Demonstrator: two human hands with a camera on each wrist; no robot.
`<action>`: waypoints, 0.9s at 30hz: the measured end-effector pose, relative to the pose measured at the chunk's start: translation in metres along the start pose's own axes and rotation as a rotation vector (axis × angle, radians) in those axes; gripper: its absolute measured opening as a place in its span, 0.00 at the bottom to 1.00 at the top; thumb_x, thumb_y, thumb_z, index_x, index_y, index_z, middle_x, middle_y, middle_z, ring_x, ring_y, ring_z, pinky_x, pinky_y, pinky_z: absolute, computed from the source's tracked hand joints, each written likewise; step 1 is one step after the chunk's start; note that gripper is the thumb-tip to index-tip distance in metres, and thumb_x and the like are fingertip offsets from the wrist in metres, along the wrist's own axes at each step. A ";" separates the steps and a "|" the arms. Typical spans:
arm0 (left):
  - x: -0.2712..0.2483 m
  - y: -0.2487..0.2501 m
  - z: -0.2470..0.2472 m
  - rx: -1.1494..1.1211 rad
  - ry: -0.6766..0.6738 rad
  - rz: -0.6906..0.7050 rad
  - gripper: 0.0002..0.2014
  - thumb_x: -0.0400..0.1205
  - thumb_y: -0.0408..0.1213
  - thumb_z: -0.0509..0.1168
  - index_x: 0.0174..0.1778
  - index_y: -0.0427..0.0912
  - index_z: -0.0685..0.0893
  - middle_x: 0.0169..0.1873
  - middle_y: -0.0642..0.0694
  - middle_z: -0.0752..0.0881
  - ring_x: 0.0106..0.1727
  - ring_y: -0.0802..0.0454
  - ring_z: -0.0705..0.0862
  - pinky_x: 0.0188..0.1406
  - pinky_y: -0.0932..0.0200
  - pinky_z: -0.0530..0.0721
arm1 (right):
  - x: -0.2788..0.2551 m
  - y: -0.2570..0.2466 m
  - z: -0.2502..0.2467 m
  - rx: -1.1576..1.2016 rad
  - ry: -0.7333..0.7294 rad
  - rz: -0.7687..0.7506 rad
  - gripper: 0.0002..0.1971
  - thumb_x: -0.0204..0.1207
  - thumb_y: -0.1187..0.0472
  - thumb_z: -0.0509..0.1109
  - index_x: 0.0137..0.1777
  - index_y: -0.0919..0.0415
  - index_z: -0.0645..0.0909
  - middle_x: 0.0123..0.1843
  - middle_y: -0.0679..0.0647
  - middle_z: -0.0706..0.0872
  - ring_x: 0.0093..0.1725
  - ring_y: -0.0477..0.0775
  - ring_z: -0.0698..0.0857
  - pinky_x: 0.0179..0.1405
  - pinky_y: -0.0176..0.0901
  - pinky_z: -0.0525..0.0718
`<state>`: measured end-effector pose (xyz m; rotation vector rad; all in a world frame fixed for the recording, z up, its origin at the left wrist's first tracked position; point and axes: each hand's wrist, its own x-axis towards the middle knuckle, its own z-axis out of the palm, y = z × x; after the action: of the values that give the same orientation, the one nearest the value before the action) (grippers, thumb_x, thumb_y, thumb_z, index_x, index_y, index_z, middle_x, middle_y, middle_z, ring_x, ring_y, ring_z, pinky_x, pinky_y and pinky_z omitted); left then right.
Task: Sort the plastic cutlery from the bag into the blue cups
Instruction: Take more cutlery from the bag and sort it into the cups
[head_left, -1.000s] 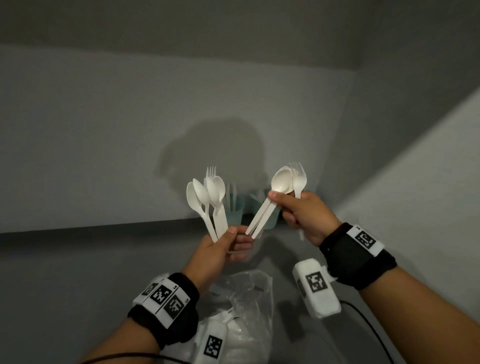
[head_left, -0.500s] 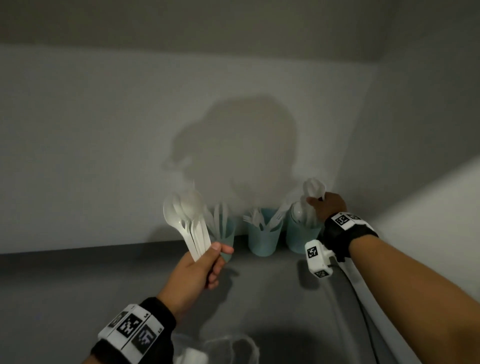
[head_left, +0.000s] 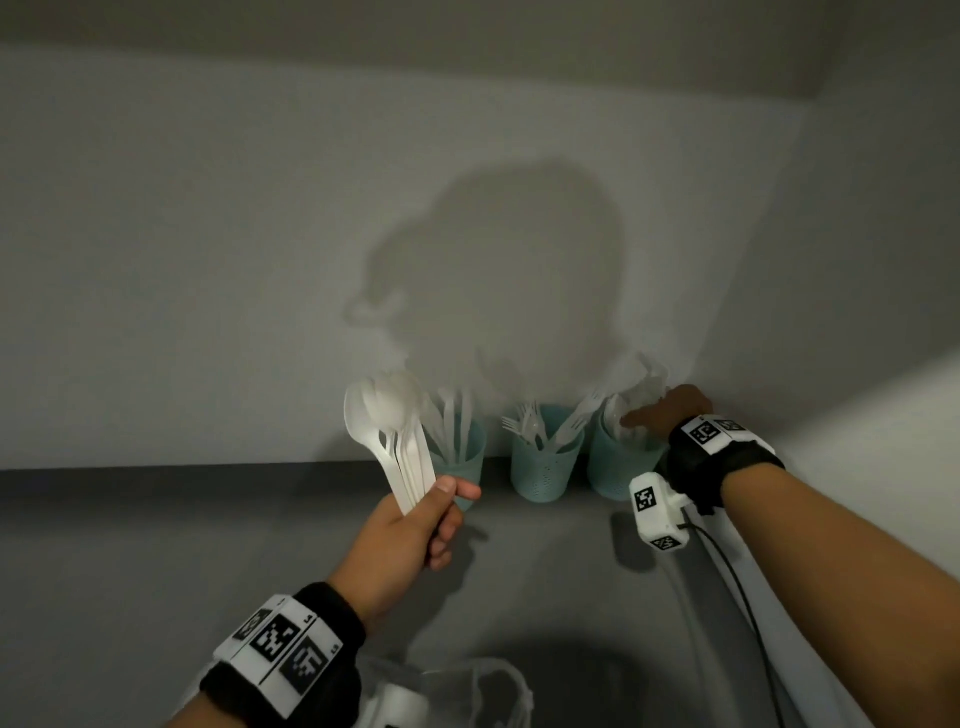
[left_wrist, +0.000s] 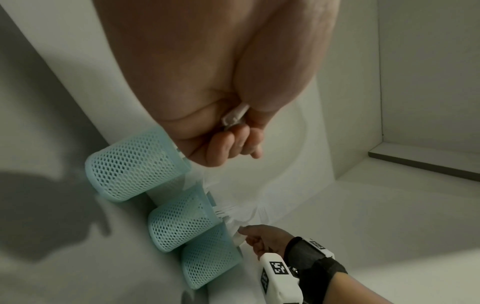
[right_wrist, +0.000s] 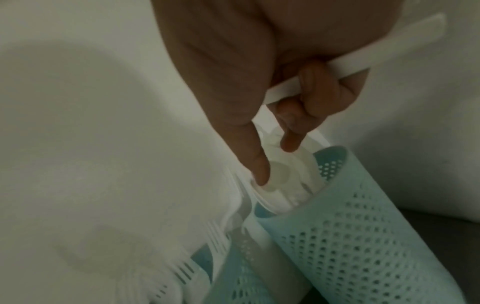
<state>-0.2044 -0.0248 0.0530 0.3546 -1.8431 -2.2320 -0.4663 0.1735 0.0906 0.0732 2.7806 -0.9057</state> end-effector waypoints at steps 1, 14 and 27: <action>-0.001 0.001 -0.002 -0.001 -0.002 0.002 0.15 0.87 0.37 0.55 0.48 0.34 0.85 0.23 0.49 0.71 0.22 0.57 0.66 0.21 0.64 0.68 | -0.003 -0.003 -0.002 -0.027 0.020 -0.014 0.30 0.68 0.59 0.79 0.66 0.72 0.77 0.67 0.66 0.82 0.67 0.63 0.81 0.50 0.42 0.75; -0.009 0.003 -0.018 -0.009 -0.063 0.018 0.15 0.87 0.39 0.55 0.48 0.36 0.85 0.23 0.49 0.71 0.23 0.57 0.67 0.23 0.63 0.68 | -0.043 -0.076 0.040 0.233 0.087 -0.453 0.19 0.85 0.64 0.49 0.67 0.62 0.79 0.66 0.67 0.78 0.64 0.64 0.77 0.65 0.44 0.71; -0.006 0.001 -0.027 -0.042 -0.076 0.010 0.15 0.87 0.38 0.55 0.48 0.36 0.85 0.23 0.49 0.70 0.23 0.57 0.66 0.22 0.64 0.69 | -0.038 -0.055 0.080 -0.119 0.005 -0.194 0.21 0.69 0.55 0.78 0.53 0.74 0.85 0.52 0.66 0.89 0.53 0.63 0.87 0.41 0.40 0.79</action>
<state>-0.1898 -0.0481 0.0489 0.2551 -1.8274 -2.3039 -0.4209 0.0827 0.0679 -0.2168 2.8769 -0.7798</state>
